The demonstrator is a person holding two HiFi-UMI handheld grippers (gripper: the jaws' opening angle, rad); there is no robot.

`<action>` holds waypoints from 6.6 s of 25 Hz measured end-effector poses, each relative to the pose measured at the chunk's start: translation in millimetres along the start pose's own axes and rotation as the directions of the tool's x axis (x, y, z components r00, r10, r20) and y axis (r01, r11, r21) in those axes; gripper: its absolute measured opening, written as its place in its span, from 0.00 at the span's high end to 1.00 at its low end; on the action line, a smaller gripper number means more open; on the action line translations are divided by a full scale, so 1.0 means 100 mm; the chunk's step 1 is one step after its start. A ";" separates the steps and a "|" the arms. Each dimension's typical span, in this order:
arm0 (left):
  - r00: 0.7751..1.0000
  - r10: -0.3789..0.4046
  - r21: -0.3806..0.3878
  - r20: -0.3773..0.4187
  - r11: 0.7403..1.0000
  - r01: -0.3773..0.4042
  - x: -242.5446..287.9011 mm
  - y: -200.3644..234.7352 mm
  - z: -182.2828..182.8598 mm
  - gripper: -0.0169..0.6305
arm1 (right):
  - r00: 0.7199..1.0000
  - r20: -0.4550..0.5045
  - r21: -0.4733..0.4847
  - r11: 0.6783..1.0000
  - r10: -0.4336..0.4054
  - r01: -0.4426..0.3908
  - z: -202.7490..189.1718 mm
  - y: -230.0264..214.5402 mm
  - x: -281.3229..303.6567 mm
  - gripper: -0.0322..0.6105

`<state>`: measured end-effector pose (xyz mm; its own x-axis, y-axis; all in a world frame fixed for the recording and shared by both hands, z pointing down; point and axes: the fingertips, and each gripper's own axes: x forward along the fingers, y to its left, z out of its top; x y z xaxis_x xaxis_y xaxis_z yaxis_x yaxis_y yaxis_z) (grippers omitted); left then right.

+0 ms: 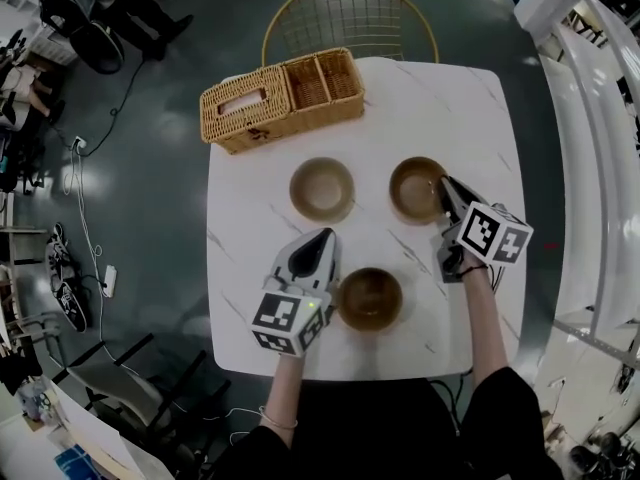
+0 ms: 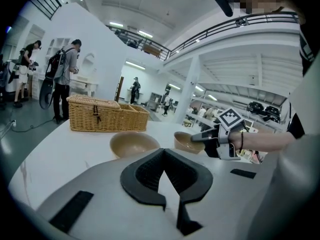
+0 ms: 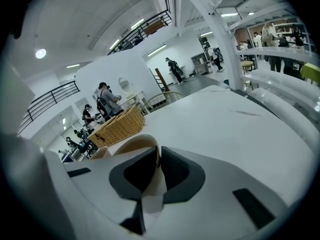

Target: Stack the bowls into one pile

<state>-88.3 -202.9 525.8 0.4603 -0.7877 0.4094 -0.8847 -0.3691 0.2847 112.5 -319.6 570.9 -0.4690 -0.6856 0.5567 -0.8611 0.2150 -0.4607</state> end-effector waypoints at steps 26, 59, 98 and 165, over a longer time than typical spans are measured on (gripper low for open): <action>0.982 0.152 -0.059 0.107 0.987 -0.147 -0.66 0.36 0.10 0.95 | 0.971 0.061 0.055 0.970 0.233 -0.236 0.13 1.09 0.12 0.90; 0.970 0.224 -0.105 0.089 0.971 -0.215 -0.82 0.56 -0.07 0.95 | 0.968 -0.053 -0.179 0.952 0.244 -0.249 -0.23 1.73 0.70 0.90; 0.967 0.222 -0.094 0.126 0.973 -0.212 -0.91 0.51 0.03 0.95 | 0.964 -0.136 0.035 0.974 0.228 -0.225 -0.38 1.54 0.75 0.88; 0.981 0.152 -0.024 0.120 0.988 -0.150 -1.14 -0.07 0.03 0.95 | 0.799 -0.450 -0.204 0.825 0.400 -0.528 -1.28 1.45 -0.83 0.88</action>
<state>-134.3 -111.9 474.6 0.3081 -0.8881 0.3412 -0.9419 -0.2342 0.2410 1.8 -142.3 546.6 -0.8071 -0.1485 0.5715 -0.5026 0.6807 -0.5329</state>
